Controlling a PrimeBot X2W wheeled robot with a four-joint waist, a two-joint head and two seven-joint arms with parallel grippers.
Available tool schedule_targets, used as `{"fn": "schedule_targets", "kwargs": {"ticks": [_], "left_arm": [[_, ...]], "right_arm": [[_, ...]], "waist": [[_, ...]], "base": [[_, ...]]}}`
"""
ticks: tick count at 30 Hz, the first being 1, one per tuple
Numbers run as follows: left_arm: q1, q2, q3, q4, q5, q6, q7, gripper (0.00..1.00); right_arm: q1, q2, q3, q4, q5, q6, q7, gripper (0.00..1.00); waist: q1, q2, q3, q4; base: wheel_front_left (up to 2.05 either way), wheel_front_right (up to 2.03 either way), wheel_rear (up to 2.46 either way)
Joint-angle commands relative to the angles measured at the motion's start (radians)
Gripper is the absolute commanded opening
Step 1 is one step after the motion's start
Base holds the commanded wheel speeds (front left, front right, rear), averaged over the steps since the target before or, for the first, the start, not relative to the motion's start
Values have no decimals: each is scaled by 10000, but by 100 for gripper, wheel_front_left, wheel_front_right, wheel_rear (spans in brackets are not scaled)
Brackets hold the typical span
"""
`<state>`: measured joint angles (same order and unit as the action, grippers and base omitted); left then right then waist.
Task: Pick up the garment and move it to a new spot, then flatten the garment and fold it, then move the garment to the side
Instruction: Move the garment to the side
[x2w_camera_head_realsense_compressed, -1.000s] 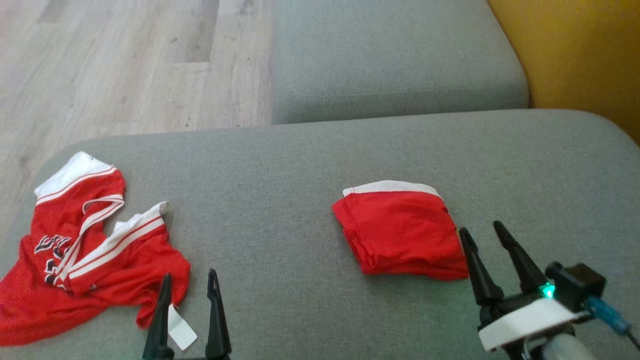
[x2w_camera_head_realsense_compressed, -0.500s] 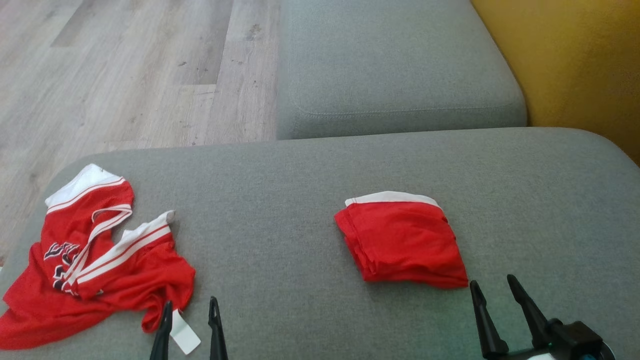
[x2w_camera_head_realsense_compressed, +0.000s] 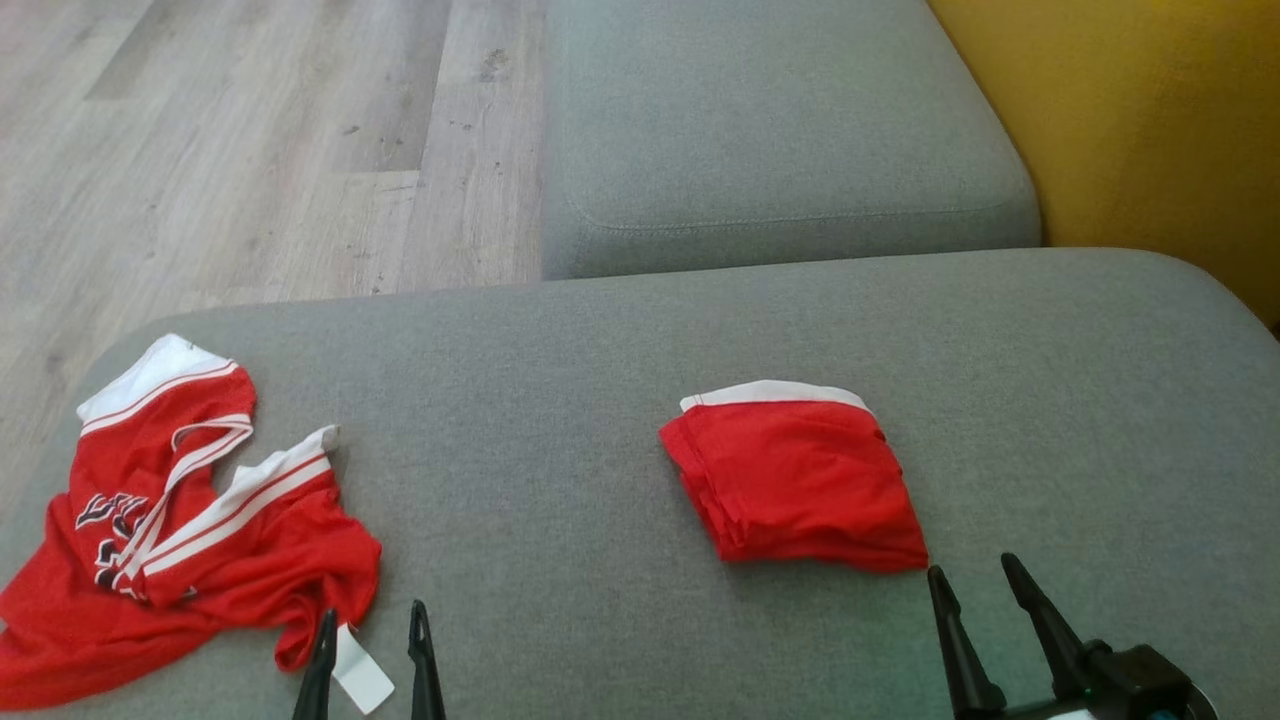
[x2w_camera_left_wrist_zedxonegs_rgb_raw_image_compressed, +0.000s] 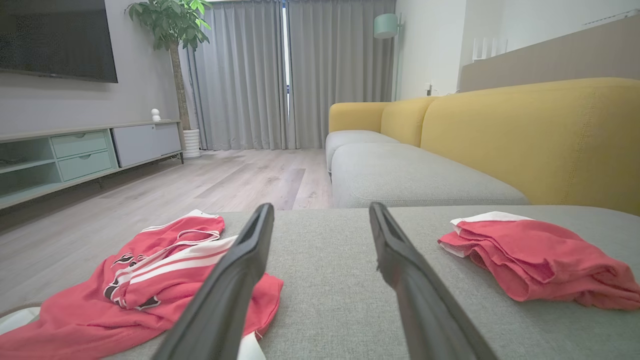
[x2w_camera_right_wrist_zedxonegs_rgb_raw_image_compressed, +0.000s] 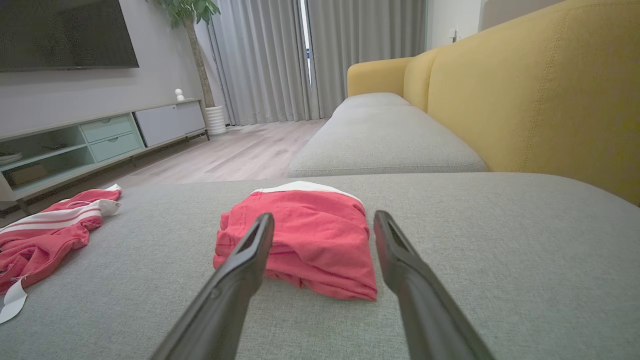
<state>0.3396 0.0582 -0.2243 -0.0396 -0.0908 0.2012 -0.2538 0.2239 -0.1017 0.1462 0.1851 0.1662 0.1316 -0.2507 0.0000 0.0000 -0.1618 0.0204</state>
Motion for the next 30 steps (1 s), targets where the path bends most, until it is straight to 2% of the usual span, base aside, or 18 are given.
{"fn": "schedule_targets", "kwargs": {"ticks": [1, 12, 18, 21, 24, 30], "left_arm": [[-491, -80, 383, -303, 92, -44, -80, 100], [-501, -80, 385, -197, 41, -68, -80, 100], [-680, -80, 230, -181, -32, -100, -80, 100], [-928, -80, 97, -133, -75, -151, -80, 100], [-1205, -80, -103, -46, -142, -236, -80, 100], [-1862, -80, -609, 33, -196, -310, -80, 100]], "right_arm": [[-420, -25, 216, -337, -66, -9, -110, 100], [-393, -142, 339, -274, 4, -9, -110, 100], [-1083, -281, 739, 794, 569, -9, -110, 100], [-1955, -454, 1135, 1759, 1296, -9, -41, 100], [-3058, -719, 1320, 2543, 2138, -9, 519, 100], [-4824, -1244, 1348, 3790, 4086, -9, 2402, 100]], "waist": [[0, 0, 14, -2], [0, 0, 142, -50], [0, 0, 542, -138], [0, 0, 892, -99], [0, 0, 1246, 38], [0, 0, 2045, 529]], "base": [[0, 0, 0], [0, 0, 0], [0, 0, 0], [0, 0, 0], [0, 0, 0], [0, 0, 0]]}}
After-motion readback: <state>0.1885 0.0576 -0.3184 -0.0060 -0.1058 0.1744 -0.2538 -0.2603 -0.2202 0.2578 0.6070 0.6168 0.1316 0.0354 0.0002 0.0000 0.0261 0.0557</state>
